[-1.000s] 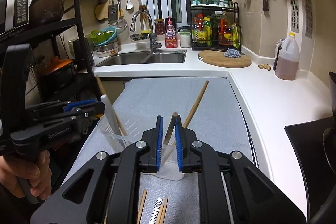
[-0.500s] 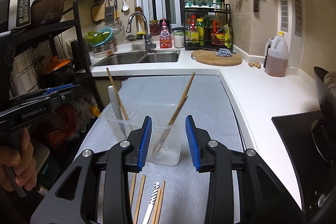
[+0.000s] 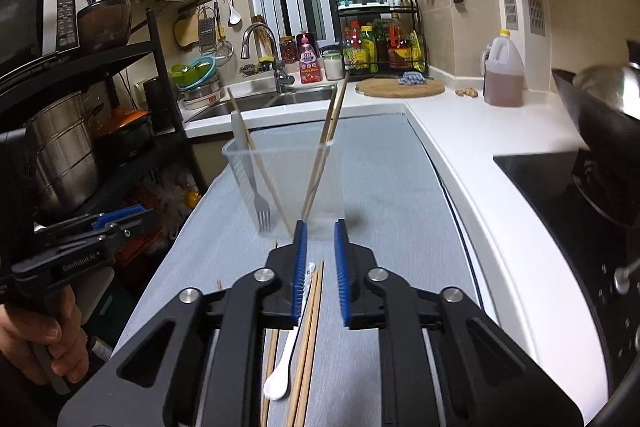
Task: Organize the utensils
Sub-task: 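Open both tools to drop the chopstick and fork into the container, then close the right tool on a loose chopstick while the left tool grasps another chopstick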
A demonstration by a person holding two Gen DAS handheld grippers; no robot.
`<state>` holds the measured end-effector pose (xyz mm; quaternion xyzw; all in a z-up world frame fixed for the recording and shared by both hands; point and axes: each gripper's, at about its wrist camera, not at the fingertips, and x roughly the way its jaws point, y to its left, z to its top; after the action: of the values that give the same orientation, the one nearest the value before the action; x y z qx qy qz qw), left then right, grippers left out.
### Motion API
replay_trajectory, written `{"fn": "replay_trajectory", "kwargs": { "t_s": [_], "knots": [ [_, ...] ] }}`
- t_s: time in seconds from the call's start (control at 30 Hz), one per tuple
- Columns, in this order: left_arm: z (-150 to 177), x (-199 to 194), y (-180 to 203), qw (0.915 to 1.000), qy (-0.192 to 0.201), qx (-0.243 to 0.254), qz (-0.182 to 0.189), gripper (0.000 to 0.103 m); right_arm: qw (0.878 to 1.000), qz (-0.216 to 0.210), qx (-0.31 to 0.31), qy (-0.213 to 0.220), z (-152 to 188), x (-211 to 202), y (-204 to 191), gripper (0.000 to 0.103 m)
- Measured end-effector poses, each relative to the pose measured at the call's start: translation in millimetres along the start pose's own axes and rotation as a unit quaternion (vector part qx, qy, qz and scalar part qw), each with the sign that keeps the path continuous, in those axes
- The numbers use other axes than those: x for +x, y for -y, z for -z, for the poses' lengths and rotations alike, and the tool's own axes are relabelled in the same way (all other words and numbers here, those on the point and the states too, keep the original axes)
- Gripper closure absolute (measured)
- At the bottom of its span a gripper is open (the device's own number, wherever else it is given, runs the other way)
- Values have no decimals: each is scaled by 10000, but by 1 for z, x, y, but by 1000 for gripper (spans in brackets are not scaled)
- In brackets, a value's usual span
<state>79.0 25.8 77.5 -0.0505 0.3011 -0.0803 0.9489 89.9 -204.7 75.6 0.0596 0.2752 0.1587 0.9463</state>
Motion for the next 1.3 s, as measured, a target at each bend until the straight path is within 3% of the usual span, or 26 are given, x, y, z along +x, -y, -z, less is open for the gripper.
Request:
{"fn": "replay_trajectory", "kwargs": {
  "t_s": [0.23,0.53,0.9,1.13,1.2,1.3],
  "knots": [
    [63,3,3,9996,-257,-103,-64,70,9991,12,256,-349,58,-12,7,95],
    [95,44,19,9950,-956,-251,105,70,9936,-168,199,-1100,119,22,-2,93],
    [104,70,31,9898,-1405,-229,-98,70,9895,-142,32,-1437,137,42,-9,91],
    [103,69,35,9890,-1431,18,-367,68,9886,-29,-184,-1491,139,45,-15,94],
    [101,68,27,9888,-1427,-61,-444,82,9887,21,-147,-1494,139,44,-13,96],
    [98,68,14,9886,-1407,-188,-491,89,9889,108,-99,-1477,139,42,-9,96]
  ]
}}
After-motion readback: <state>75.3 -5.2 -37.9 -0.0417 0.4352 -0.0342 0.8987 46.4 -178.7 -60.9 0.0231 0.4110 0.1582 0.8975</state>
